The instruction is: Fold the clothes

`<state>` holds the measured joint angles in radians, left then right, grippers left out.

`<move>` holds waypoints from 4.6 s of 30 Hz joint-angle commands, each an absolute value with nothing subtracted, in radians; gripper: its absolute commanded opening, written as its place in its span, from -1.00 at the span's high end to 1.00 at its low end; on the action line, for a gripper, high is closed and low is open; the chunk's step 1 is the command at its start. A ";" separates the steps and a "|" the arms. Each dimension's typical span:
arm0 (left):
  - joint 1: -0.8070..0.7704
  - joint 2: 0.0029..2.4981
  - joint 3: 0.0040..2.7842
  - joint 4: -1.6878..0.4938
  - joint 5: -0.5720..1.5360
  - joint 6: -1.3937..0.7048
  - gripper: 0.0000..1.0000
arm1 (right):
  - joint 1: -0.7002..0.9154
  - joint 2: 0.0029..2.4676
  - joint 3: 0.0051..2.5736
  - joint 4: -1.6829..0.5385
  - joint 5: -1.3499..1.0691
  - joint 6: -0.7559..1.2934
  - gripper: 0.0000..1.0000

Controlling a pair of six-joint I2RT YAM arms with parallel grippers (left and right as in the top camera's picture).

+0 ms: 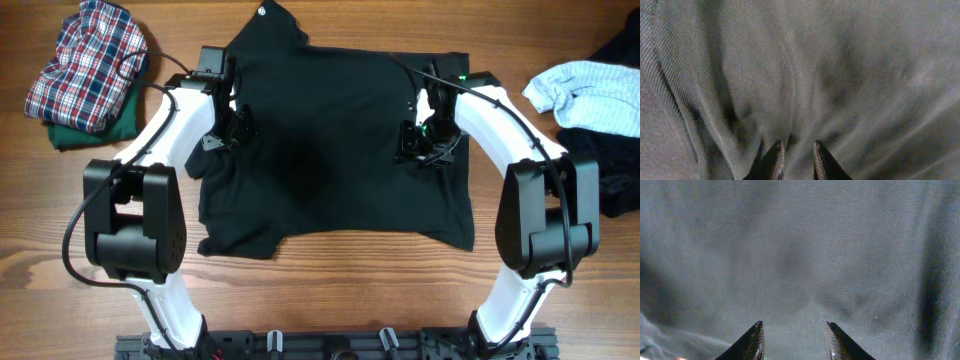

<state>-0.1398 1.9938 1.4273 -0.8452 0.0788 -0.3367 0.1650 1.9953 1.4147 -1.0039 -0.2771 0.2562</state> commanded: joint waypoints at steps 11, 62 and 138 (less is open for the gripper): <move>-0.130 1.979 1.440 -1.170 0.047 -0.300 0.65 | 0.167 1.956 1.414 -0.963 -0.349 0.131 0.05; 0.050 1.979 1.164 -0.652 -0.256 -0.366 0.92 | 0.167 1.956 1.414 -0.894 -0.349 0.112 -0.07; -0.011 1.373 1.335 -1.190 0.058 -0.429 -1.00 | 0.006 0.911 1.108 -1.294 -0.103 0.606 -0.29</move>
